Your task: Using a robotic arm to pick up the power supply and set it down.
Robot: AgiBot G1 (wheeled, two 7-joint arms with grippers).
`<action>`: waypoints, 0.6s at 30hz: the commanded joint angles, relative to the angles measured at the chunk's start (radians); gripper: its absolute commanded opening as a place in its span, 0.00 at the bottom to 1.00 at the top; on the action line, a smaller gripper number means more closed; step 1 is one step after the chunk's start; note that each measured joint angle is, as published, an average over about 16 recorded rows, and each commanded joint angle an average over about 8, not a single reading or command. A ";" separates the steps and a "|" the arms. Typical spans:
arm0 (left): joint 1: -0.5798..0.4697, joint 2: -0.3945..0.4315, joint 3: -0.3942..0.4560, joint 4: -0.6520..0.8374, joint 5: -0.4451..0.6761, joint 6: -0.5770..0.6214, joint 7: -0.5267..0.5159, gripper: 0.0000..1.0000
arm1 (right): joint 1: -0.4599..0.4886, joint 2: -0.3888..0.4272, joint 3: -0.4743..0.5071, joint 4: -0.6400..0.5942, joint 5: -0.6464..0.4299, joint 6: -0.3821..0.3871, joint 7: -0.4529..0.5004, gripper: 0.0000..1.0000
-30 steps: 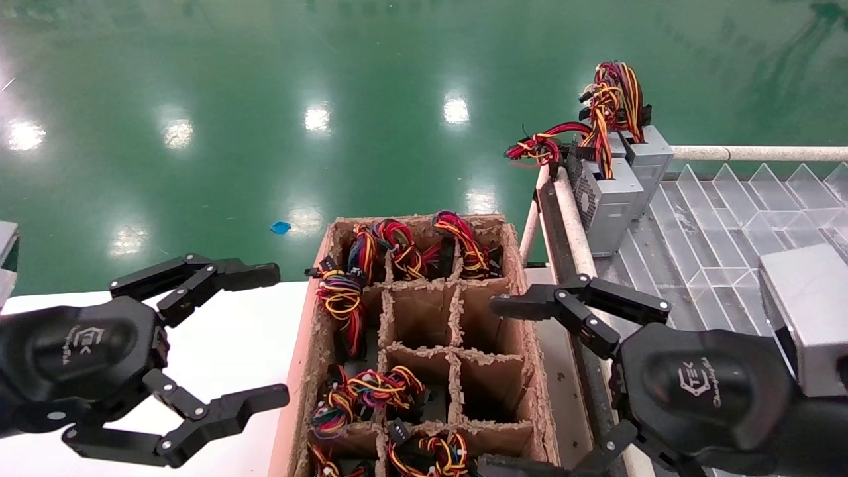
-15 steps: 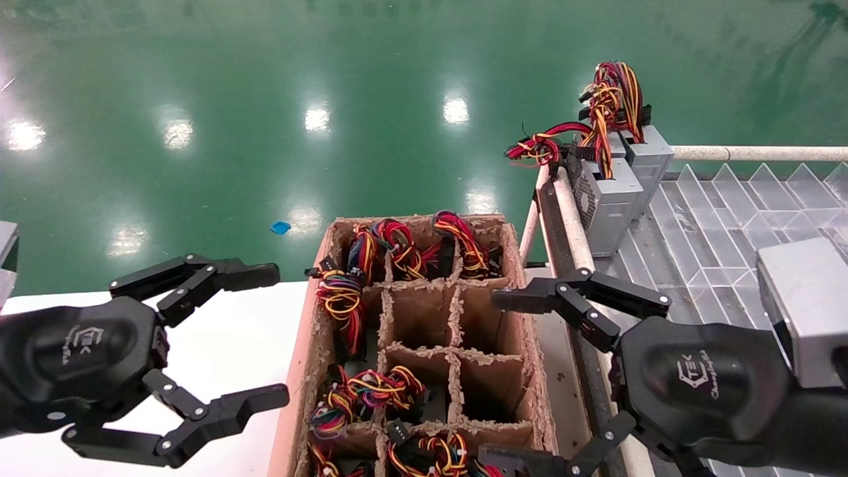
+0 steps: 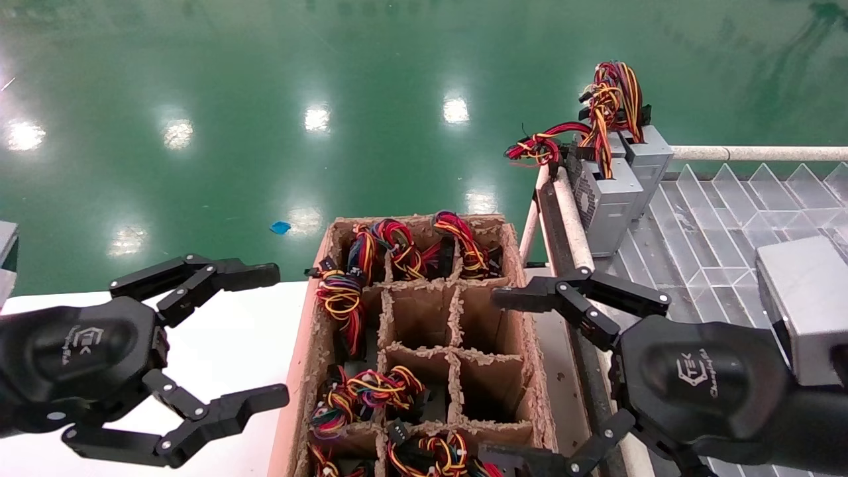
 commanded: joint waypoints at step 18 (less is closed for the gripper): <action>0.000 0.000 0.000 0.000 0.000 0.000 0.000 1.00 | 0.001 -0.001 0.000 -0.001 -0.001 0.001 -0.001 1.00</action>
